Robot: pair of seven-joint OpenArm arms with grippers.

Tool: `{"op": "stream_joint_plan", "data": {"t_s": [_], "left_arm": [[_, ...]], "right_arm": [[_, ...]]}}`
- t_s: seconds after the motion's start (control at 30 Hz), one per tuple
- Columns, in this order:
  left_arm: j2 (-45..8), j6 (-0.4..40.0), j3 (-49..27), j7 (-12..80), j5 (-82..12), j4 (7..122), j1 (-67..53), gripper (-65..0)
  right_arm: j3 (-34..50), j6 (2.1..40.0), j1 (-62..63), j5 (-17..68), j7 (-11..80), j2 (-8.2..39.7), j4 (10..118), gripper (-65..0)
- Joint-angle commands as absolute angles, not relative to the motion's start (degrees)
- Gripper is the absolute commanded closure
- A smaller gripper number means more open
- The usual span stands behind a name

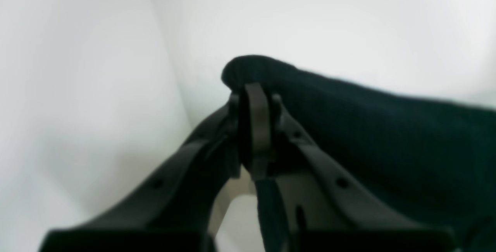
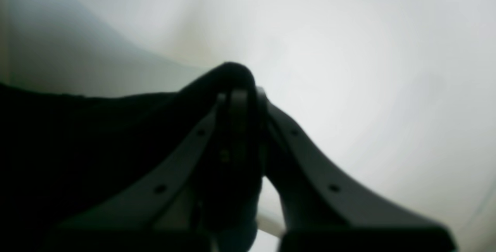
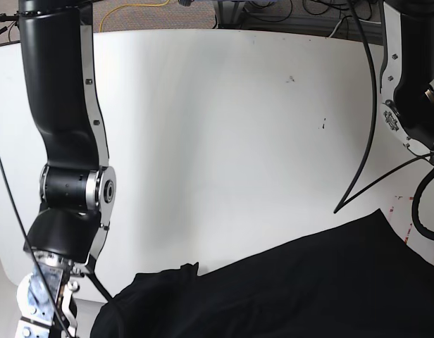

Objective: Fold the T-shirt properly
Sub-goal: 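Stretch the shirt between both grippers and lay it flat on the table, then release the shirt with the right gripper and regrasp its shoulder edge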

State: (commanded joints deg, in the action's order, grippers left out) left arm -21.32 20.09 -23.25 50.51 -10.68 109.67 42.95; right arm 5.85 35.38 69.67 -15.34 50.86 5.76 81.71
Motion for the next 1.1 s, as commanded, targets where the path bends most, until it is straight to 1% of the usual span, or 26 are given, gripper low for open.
{"op": "stream_joint_plan", "data": {"t_s": [0.17,0.27,0.3,0.4,0.53,0.63,0.8,0.87,1.1], "left_arm": [[-20.9,22.6,-25.6,49.8,-10.7,109.9,33.9,0.0],[-19.6,23.8,-27.8,47.0,-10.7,110.0,28.0,0.0],[-19.2,23.9,-28.2,46.4,-10.7,110.0,27.0,0.0],[-17.5,24.2,-30.3,43.8,-10.7,110.1,19.9,0.0],[-17.4,24.3,-31.3,43.7,-10.8,110.1,14.0,0.0],[-17.3,26.7,-32.4,43.7,-10.8,110.4,10.4,0.0],[-17.2,32.0,-34.9,43.7,-10.7,110.4,4.6,0.0],[-17.2,33.3,-35.5,43.7,-10.7,110.4,2.2,0.0],[-17.2,33.9,-38.2,43.7,-10.7,110.5,-7.0,0.0]], "right_arm": [[6.7,35.7,57.2,-14.9,52.8,5.8,90.2,0.0],[8.0,35.8,48.9,-14.9,53.4,5.4,95.3,0.0],[8.2,35.8,47.7,-14.9,53.4,5.3,95.9,0.0],[9.0,35.8,38.3,-14.9,53.3,5.1,100.0,0.0],[12.1,35.8,30.0,-14.9,53.2,4.0,103.3,0.0],[14.5,35.8,24.8,-14.9,53.2,3.4,104.6,0.0],[17.7,35.9,16.9,-14.8,53.2,3.3,105.2,0.0],[17.9,35.9,13.9,-13.4,53.2,3.3,105.3,0.0],[21.0,35.8,5.8,-6.4,53.5,3.6,106.5,0.0]]}}
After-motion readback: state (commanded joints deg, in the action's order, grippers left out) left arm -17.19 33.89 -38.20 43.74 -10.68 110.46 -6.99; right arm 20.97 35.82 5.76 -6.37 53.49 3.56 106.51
